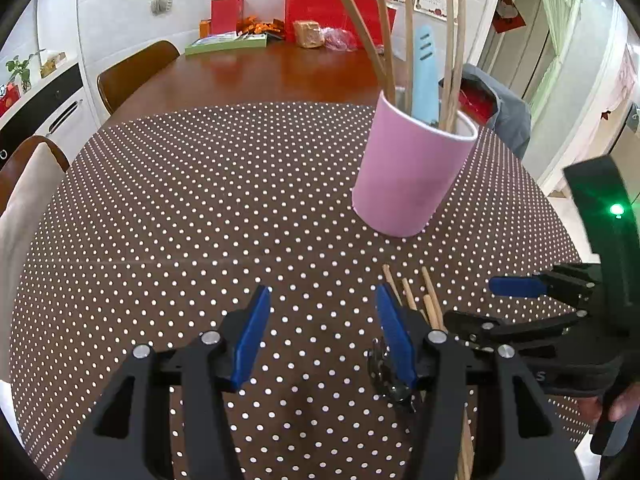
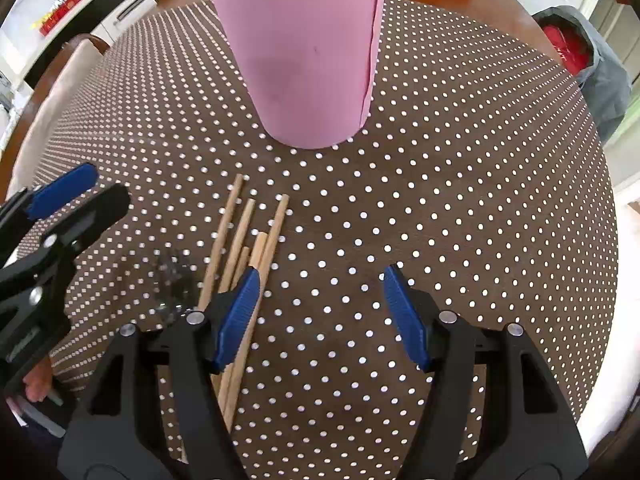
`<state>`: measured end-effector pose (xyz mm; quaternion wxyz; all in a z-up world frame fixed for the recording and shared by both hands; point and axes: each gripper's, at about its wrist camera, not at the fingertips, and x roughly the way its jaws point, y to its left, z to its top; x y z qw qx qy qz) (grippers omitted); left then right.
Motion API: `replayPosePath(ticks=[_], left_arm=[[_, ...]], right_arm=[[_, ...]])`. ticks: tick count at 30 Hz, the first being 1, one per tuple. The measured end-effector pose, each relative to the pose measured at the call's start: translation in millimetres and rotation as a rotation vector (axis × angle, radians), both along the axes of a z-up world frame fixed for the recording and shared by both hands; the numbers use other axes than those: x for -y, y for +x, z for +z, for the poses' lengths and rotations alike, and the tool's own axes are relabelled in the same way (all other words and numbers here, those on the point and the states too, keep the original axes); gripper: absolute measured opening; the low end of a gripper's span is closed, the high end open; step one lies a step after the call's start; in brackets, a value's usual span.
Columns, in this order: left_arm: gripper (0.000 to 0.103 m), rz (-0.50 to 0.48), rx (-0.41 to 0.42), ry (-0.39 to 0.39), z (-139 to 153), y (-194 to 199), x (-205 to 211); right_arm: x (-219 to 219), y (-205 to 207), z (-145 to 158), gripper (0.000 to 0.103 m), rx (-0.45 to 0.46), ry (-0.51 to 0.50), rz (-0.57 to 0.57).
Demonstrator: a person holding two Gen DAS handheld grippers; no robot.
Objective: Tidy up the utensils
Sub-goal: 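Move both tools back down to the chopstick pile beside the cup, then grasp a chopstick with the right tool while the left tool grasps one too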
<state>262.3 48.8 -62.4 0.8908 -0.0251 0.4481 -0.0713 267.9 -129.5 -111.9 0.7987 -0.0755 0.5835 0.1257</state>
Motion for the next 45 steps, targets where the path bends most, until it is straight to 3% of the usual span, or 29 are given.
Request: replayPosePath(ticks=[3, 8, 10, 11, 12, 18, 26, 35, 39, 45], left_arm=[[0.057, -0.003, -0.006, 0.001, -3.7, -0.7, 1.8], [0.058, -0.006, -0.017, 0.004, -6.8, -0.3, 4.8], [0.059, -0.009, -0.025, 0.002, -8.5, -0.1, 6.5], [0.060, -0.010, -0.030, 0.001, -8.6, -0.2, 7.2], [0.060, -0.012, -0.039, -0.002, -9.6, 0.6, 8.9], [0.061, -0.044, -0.115, -0.018, -18.0, 11.6, 21.4], [0.061, -0.009, -0.229, 0.025, -32.8, 40.8, 41.7], [0.063, -0.025, -0.257, 0.037, -42.7, 61.9, 62.1], [0.063, -0.017, -0.258, 0.077, -46.4, 69.3, 70.2], [0.063, 0.014, -0.280, 0.076, -44.4, 84.9, 80.2]], right_arm=[[-5.4, 2.6, -4.5, 0.066, 0.004, 0.014, -0.010], [-26.3, -1.7, -9.8, 0.066, 0.053, -0.053, 0.024], [-32.0, -5.0, -9.3, 0.050, 0.054, -0.027, 0.043], [-32.1, -4.9, -8.2, 0.024, 0.062, -0.020, 0.044], [-31.0, -4.0, -8.4, 0.010, 0.055, -0.001, 0.034], [-2.8, 13.2, -9.4, 0.006, -0.009, 0.144, -0.025], [24.7, 28.3, -9.9, 0.006, -0.023, 0.184, -0.088], [73.1, 34.7, -4.5, 0.006, -0.030, 0.205, -0.107], [75.5, 26.9, -1.3, 0.006, -0.030, 0.209, -0.109], [74.7, 22.5, -0.1, 0.006, -0.028, 0.216, -0.110]])
